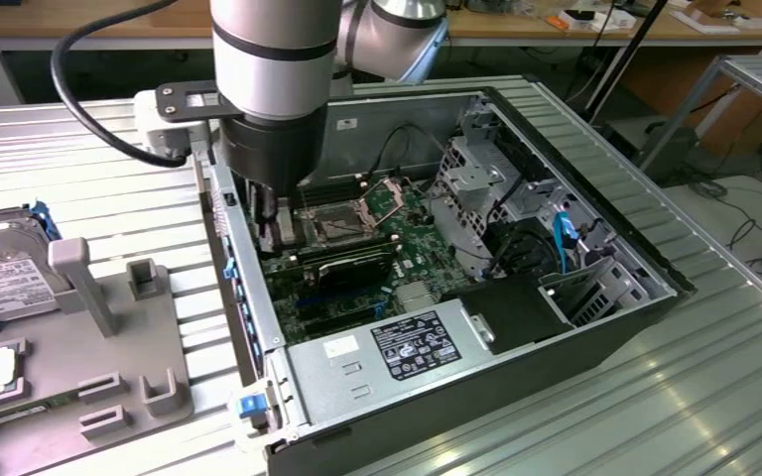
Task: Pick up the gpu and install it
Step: 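Press down on the gpu until it lock into place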
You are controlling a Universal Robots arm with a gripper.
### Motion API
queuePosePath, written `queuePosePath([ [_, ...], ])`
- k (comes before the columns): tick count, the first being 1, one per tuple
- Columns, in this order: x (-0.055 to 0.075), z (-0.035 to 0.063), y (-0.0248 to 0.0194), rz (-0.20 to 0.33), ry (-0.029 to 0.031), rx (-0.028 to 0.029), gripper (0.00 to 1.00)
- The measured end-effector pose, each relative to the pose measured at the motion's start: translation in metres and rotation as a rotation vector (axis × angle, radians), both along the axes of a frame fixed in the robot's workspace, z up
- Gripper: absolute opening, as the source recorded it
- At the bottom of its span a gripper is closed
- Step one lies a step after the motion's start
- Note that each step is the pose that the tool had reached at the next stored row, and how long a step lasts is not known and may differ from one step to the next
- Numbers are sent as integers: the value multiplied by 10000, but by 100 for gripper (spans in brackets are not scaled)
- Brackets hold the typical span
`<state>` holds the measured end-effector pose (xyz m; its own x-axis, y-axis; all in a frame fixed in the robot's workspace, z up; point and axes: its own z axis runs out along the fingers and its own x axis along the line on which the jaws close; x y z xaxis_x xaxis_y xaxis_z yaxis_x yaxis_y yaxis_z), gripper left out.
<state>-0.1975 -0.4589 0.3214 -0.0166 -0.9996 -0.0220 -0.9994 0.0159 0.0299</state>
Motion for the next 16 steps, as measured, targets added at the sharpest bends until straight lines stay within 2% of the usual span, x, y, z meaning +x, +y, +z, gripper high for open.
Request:
queuePosePath([
  [4, -11, -2, -4, 0, 0, 3, 11],
  [8, -10, -13, -39, 0, 1, 19, 11],
  [9, -10, -19, -53, -1, 2, 30, 11],
  [11, -2, -33, -84, 4, 2, 100, 11],
  [14, 26, -36, -89, 56, 9, 124, 11],
  [15, 104, -39, -88, 60, 137, 126, 11],
  [16, 182, -43, -89, 60, 350, 126, 11],
])
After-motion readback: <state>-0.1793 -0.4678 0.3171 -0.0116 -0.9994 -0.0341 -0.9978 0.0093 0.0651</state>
